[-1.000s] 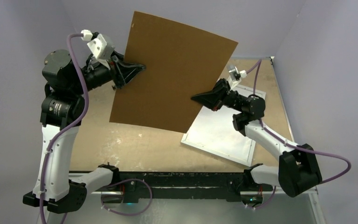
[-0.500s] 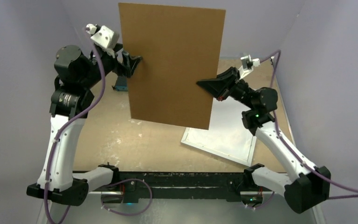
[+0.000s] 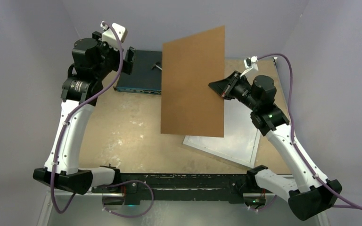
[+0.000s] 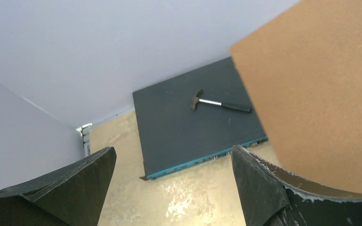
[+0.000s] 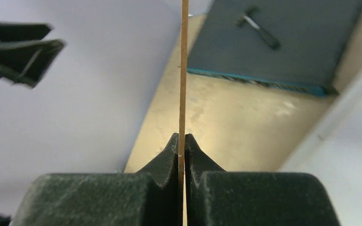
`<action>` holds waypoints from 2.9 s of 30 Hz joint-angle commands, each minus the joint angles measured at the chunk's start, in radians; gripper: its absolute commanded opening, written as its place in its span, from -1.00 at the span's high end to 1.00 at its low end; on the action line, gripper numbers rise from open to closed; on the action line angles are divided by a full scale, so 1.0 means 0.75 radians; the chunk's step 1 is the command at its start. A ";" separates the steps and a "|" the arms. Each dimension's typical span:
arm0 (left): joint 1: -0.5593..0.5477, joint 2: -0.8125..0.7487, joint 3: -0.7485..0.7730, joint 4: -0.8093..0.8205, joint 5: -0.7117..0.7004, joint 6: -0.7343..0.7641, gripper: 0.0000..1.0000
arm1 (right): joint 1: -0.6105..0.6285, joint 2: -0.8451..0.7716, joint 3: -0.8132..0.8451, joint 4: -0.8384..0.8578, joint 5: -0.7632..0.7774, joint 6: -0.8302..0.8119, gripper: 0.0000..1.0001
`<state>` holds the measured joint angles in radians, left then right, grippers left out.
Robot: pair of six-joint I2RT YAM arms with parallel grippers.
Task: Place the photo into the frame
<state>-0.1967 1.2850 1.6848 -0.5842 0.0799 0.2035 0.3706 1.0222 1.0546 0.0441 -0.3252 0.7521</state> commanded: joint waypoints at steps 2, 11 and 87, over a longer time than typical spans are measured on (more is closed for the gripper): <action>0.008 -0.007 -0.109 -0.016 0.026 -0.007 -0.84 | -0.105 -0.072 0.101 -0.361 0.275 0.086 1.00; 0.007 0.071 -0.296 -0.037 0.340 -0.001 -0.87 | -0.363 -0.141 0.017 -0.528 0.154 0.095 1.00; 0.004 0.302 -0.361 -0.008 0.684 0.089 -0.67 | -0.827 -0.208 -0.417 -0.349 -0.222 -0.195 1.00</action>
<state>-0.1967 1.5478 1.4136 -0.5941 0.5728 0.2546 -0.2451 0.8921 0.7559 -0.2565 -0.5064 0.6388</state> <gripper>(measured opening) 0.840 0.026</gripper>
